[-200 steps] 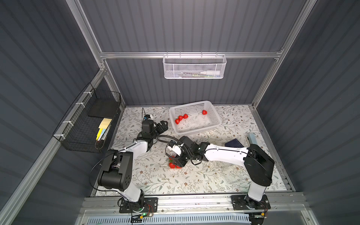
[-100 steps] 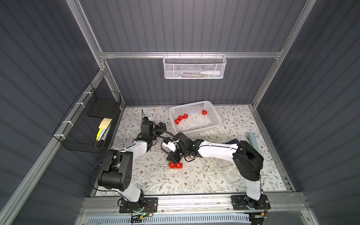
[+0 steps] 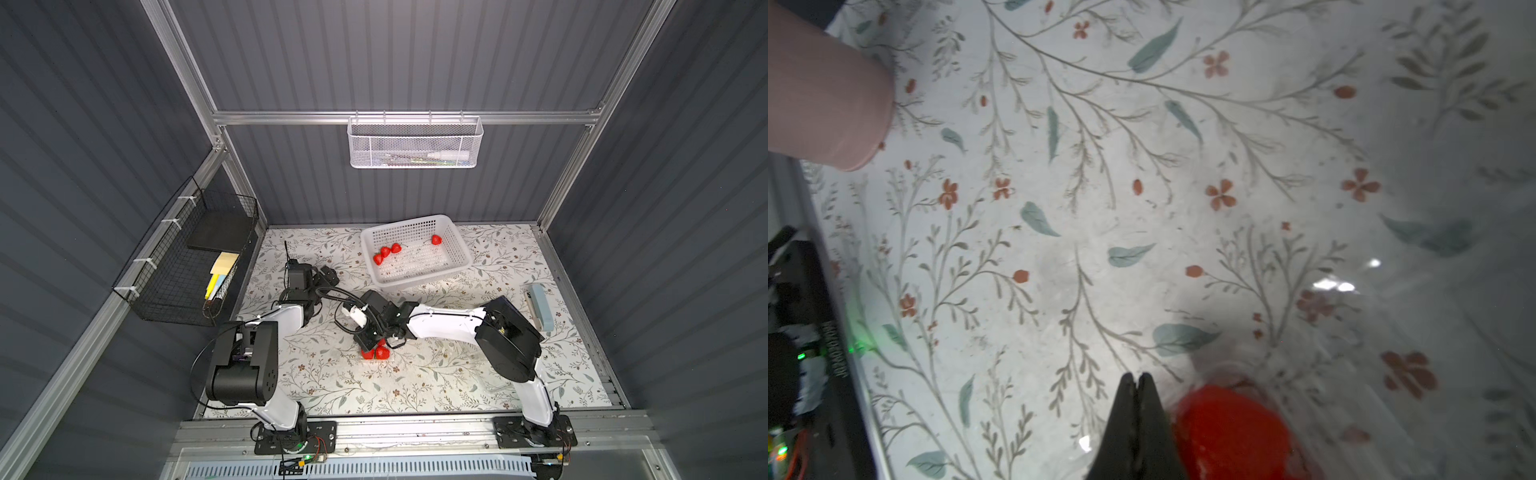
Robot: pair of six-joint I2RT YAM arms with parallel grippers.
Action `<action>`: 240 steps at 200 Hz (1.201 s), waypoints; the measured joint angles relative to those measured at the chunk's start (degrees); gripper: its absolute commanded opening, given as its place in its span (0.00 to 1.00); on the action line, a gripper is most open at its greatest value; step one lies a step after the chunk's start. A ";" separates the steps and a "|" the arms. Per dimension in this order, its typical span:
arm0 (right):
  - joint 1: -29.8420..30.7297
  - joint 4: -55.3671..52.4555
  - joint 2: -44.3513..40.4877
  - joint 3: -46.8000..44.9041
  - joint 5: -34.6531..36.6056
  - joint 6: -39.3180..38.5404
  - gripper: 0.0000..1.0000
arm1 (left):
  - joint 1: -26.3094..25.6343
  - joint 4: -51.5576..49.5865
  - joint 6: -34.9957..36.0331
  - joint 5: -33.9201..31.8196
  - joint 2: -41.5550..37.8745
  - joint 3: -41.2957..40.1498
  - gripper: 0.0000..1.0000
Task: Pack strawberries into containers
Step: Close the packing box at the center of the board.
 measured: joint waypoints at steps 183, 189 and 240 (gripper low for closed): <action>-15.43 3.19 -23.63 -17.27 9.40 10.25 0.01 | -4.00 22.53 2.23 14.38 3.50 -7.23 0.58; -15.96 2.91 -22.80 -16.98 9.38 10.43 0.01 | -4.59 23.06 2.14 14.62 4.50 -6.93 0.51; -18.47 2.49 -13.38 -13.29 8.41 11.91 0.00 | -6.58 24.17 2.80 16.33 9.42 -5.77 0.18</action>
